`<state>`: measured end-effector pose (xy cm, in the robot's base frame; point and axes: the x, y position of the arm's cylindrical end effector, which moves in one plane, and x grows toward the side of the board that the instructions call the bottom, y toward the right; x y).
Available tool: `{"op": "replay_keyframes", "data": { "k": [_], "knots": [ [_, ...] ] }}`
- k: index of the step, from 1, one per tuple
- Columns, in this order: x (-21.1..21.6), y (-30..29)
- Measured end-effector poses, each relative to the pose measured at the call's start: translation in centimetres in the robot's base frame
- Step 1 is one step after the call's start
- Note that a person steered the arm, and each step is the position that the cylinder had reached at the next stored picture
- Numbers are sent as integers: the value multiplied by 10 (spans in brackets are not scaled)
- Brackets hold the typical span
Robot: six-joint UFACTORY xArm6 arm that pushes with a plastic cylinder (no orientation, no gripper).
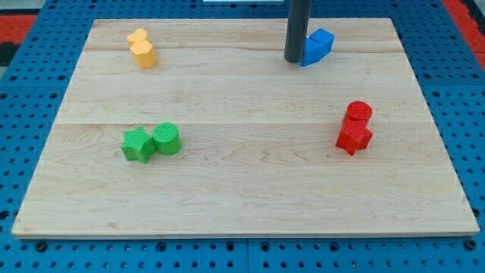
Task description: Separate the red circle from the red star
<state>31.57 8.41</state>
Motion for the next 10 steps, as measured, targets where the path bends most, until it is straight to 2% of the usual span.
{"op": "replay_keyframes", "data": {
  "k": [1,2,3,4,6,8,10],
  "knots": [
    [22,0],
    [25,26],
    [34,115],
    [46,127],
    [94,108],
    [119,51],
    [163,51]
  ]
}}
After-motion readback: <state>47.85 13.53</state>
